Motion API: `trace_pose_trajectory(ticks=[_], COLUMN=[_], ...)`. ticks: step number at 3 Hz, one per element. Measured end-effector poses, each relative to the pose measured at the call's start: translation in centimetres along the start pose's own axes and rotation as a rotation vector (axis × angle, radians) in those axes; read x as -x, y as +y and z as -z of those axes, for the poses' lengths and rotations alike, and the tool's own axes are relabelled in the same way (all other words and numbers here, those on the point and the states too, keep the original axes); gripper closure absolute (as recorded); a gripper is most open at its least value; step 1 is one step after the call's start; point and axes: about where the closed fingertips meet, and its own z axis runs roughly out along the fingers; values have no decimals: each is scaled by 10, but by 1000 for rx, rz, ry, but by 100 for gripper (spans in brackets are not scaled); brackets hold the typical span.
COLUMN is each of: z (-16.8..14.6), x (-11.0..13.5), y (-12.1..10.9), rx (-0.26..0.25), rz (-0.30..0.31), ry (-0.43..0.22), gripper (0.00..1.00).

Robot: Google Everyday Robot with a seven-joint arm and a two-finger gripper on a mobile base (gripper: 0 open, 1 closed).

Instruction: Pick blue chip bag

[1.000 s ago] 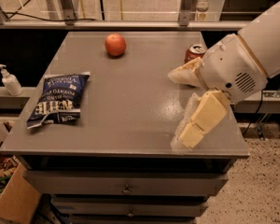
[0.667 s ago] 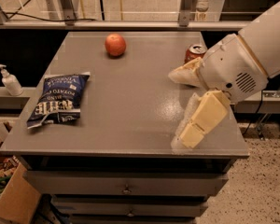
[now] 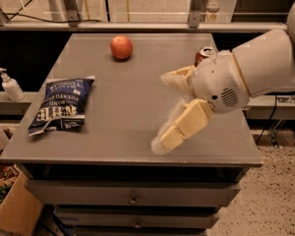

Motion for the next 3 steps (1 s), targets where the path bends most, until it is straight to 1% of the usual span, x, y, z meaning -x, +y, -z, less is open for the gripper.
trace_pose_trajectory(ticks=[1, 2, 3], z=[-34, -66, -103], x=[19, 38, 55], y=[-18, -39, -58], rx=[-37, -100, -147], rz=[17, 32, 62], ry=[-91, -123, -98], gripper=[0, 0, 0])
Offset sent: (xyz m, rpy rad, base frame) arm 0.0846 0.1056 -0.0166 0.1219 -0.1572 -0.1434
